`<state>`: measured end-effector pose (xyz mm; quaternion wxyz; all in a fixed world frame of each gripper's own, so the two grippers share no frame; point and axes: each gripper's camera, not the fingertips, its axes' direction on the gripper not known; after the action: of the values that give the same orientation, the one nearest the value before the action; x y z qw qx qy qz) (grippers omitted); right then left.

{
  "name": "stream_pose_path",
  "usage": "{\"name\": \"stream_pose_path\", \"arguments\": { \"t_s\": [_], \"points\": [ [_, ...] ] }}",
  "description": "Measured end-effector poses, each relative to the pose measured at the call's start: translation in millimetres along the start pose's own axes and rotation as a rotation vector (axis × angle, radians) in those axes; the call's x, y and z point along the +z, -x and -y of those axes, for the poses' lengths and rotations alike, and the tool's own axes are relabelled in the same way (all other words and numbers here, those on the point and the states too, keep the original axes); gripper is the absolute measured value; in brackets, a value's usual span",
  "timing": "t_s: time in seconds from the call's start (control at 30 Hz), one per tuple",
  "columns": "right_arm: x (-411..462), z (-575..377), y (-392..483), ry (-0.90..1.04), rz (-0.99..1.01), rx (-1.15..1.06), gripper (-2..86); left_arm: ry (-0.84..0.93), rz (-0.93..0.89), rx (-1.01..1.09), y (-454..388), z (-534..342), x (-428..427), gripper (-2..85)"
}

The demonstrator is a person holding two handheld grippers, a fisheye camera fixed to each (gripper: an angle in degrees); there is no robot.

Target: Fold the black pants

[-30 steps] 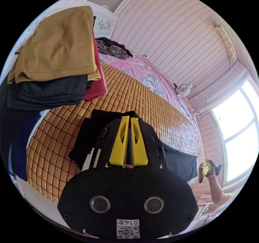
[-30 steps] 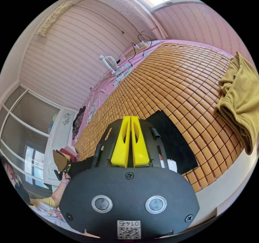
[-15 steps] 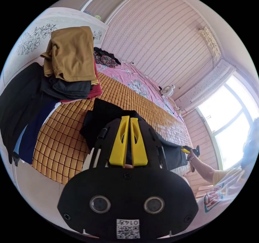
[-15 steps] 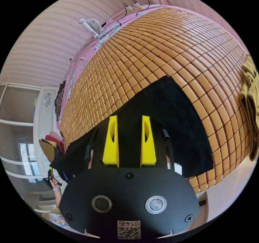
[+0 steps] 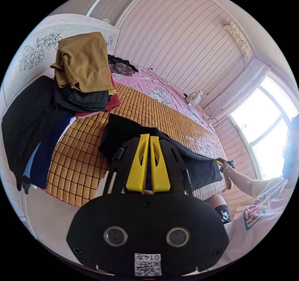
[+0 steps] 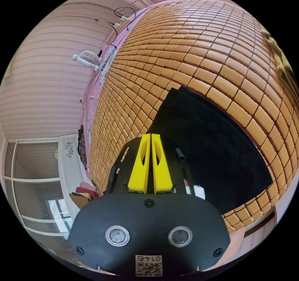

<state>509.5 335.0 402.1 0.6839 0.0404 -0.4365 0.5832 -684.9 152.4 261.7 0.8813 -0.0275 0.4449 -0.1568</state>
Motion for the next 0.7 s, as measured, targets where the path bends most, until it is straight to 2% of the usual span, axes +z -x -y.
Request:
{"name": "stream_pose_path", "arguments": {
  "t_s": [0.1,0.27,0.4,0.5,0.63,0.7],
  "points": [
    [-23,-14,2,-0.043,0.112,-0.078,0.0,-0.033,0.000,-0.002,3,-10,-16,-1.0],
    [-113,-77,-6,-0.135,0.355,-0.365,-0.3,-0.073,-0.020,-0.014,14,-40,-51,-1.0],
    [-181,-148,-36,-0.205,0.407,-0.519,-0.3,-0.074,-0.015,-0.025,27,-93,-81,-1.0],
    [-202,-202,-75,-0.166,0.343,-0.493,-0.3,0.013,0.051,-0.094,40,-143,-82,-1.0],
    [-164,-244,-133,-0.012,0.113,-0.233,-0.2,0.149,0.137,-0.208,57,-188,-64,-1.0],
    [-151,-249,-144,0.005,0.011,-0.155,-0.2,0.188,0.145,-0.227,63,-195,-58,-1.0]
  ]
}}
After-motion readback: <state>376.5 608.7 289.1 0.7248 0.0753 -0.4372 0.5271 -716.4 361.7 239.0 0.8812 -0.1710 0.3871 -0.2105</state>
